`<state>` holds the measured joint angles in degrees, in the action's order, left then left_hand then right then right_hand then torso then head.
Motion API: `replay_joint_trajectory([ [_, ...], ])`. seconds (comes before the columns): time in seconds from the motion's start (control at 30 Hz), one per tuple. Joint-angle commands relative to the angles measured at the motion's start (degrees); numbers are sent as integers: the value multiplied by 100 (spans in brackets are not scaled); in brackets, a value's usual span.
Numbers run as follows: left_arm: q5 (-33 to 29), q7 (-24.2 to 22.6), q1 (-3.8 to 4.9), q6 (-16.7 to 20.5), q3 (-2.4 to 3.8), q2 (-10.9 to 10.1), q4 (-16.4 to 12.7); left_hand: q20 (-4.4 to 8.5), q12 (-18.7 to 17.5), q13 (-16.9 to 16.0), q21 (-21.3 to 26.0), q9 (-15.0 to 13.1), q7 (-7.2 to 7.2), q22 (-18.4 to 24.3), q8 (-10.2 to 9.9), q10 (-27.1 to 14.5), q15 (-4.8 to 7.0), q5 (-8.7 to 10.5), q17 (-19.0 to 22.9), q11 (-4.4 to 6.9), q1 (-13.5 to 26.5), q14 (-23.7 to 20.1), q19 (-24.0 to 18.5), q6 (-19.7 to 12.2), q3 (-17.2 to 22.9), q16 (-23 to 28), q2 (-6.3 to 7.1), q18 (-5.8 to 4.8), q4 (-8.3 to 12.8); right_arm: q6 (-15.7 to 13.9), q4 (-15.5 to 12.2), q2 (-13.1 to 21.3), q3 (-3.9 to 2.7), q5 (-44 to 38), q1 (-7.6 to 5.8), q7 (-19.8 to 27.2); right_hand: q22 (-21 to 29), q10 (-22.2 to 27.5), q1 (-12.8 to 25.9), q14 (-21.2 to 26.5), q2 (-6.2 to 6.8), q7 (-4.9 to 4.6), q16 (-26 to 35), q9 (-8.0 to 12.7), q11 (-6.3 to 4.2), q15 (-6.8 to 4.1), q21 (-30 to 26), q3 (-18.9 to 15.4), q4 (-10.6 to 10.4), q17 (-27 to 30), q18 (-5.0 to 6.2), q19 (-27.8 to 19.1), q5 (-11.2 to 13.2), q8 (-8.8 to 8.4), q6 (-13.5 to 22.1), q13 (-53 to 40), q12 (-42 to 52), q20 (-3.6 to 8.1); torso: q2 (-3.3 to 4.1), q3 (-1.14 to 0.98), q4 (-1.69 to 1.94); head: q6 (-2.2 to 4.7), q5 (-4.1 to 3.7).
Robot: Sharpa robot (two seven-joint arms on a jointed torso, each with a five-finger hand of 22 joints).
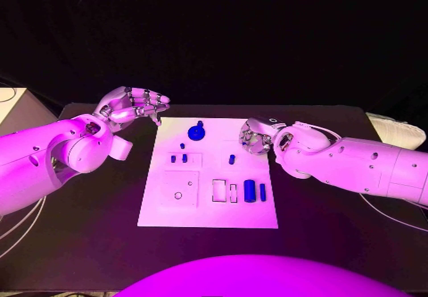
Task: Assemble the parts on the task board
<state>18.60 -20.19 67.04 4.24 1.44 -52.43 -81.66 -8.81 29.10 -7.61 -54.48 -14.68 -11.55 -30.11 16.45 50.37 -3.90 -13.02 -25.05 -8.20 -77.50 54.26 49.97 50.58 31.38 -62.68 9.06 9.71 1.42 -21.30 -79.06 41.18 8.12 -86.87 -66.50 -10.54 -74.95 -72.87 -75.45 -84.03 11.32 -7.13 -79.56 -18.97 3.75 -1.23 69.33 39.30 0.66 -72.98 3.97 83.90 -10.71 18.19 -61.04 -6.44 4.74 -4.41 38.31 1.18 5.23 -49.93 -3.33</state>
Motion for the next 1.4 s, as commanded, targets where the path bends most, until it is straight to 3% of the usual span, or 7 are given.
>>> replay_joint_trajectory([
  [0.03,7,-7,6,-77,4,9,-1,-14,-5,9,22,-10,-7,5,33,-35,13,-10,10,9,-64,-45,37,-2,-7,31,-14,94,41,-97,-18,-8,21,-351,32,-107,-375,-120,-175,-231,-143,8,44,-9,-73,-37,56,16,73,30,-2,131,67,24,-59,-28,20,40,2,0,0,-6,-8],
  [0.4,33,0,5,-79,4,9,34,-13,-5,12,20,-10,-8,4,38,-35,13,-9,13,9,-70,-44,40,1,-9,34,-19,93,43,-644,-252,92,10,-516,32,22,-435,-168,-178,-231,-145,16,37,-27,-83,-46,153,42,116,19,-20,155,111,37,-84,-37,24,49,-4,1,6,-7,12],
  [0.77,36,-3,4,-62,3,1,62,-12,-6,15,20,-10,-8,5,40,-37,13,-9,15,8,-70,-43,41,1,-12,36,-19,92,43,-1080,-767,439,-81,-471,-54,203,-460,-176,-169,-234,-138,17,31,-32,-84,-48,197,43,122,11,-29,166,119,41,-90,-38,23,51,-3,6,-4,-5,62],
  [0.93,34,-24,4,-41,2,12,54,-12,-6,15,20,-10,-8,5,40,-37,13,-9,15,8,-70,-43,41,1,-12,36,-19,92,43,-1272,-1061,552,-105,-238,-83,368,-460,-176,-169,-234,-138,17,31,-32,-84,-48,197,43,122,11,-29,166,119,41,-90,-38,23,51,-6,11,6,35,129],
  [1.13,3,-77,4,19,2,36,26,-12,-9,19,19,-9,-9,5,42,-42,12,-9,19,6,-74,-43,42,-1,-16,40,-19,92,45,-1399,-1309,425,-110,151,-17,743,-448,-175,-169,-231,-138,17,39,-33,-84,-49,174,48,129,24,-24,161,120,40,-90,-37,18,52,-7,7,2,62,330],
  [1.3,-21,-112,3,57,2,64,-12,-11,-8,21,18,-9,-8,5,44,-41,12,-10,21,7,-80,-42,43,-1,-16,41,-23,92,48,-1460,-1350,157,-101,373,135,994,-446,-172,-169,-225,-140,14,55,-34,-83,-49,169,54,133,50,-23,160,113,37,-85,-36,13,53,-13,10,10,62,500],
  [1.4,-39,-132,2,83,2,93,-31,-11,-8,21,18,-9,-8,5,44,-41,12,-10,21,7,-80,-42,43,-1,-16,41,-23,92,48,-1448,-1274,-75,-92,456,269,1102,-436,-168,-168,-219,-144,10,71,-35,-80,-48,148,62,140,76,-19,155,97,32,-77,-35,6,54,-14,18,24,32,647],
])
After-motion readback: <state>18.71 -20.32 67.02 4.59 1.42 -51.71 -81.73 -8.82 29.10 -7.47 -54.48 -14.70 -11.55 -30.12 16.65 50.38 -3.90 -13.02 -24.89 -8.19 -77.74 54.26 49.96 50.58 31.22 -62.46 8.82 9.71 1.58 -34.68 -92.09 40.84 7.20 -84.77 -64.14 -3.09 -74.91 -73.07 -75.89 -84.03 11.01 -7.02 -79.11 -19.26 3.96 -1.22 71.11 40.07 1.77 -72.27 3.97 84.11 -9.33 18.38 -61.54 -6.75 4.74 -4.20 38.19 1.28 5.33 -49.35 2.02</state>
